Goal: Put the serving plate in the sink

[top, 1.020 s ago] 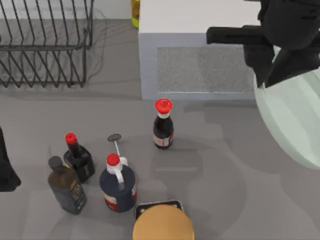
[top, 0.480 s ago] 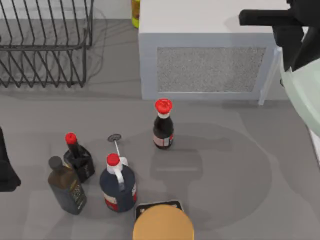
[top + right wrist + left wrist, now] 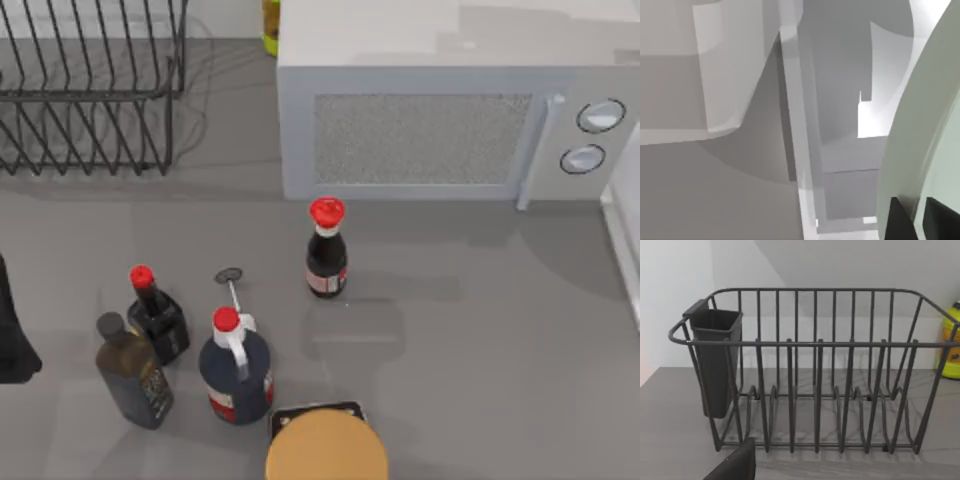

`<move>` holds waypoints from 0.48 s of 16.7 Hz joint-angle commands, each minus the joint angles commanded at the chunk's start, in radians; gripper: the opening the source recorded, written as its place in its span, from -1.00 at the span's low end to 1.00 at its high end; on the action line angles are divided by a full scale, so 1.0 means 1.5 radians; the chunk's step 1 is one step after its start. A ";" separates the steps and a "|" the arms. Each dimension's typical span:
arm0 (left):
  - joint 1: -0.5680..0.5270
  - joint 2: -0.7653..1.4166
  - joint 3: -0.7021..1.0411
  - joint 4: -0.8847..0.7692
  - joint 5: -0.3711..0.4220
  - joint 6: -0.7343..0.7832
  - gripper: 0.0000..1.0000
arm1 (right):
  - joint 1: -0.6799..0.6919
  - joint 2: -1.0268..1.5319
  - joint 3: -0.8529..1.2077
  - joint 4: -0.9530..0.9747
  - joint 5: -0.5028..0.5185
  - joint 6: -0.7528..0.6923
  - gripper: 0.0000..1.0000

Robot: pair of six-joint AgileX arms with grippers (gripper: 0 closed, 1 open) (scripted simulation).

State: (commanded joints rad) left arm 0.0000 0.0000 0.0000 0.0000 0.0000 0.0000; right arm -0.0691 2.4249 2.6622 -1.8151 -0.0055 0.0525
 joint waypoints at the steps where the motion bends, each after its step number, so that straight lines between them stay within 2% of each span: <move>1: 0.000 0.000 0.000 0.000 0.000 0.000 1.00 | -0.018 0.045 0.033 0.007 0.000 -0.021 -1.00; 5: 0.000 0.000 0.000 0.000 0.000 0.000 1.00 | -0.024 0.169 0.138 0.031 0.007 -0.066 -1.00; 8: 0.000 0.000 0.000 0.000 0.000 0.000 1.00 | -0.009 0.191 0.160 0.037 0.010 -0.074 -1.00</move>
State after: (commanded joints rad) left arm 0.0000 0.0000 0.0000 0.0000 0.0000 0.0000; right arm -0.0823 2.7111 2.9027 -1.7591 0.0096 -0.0578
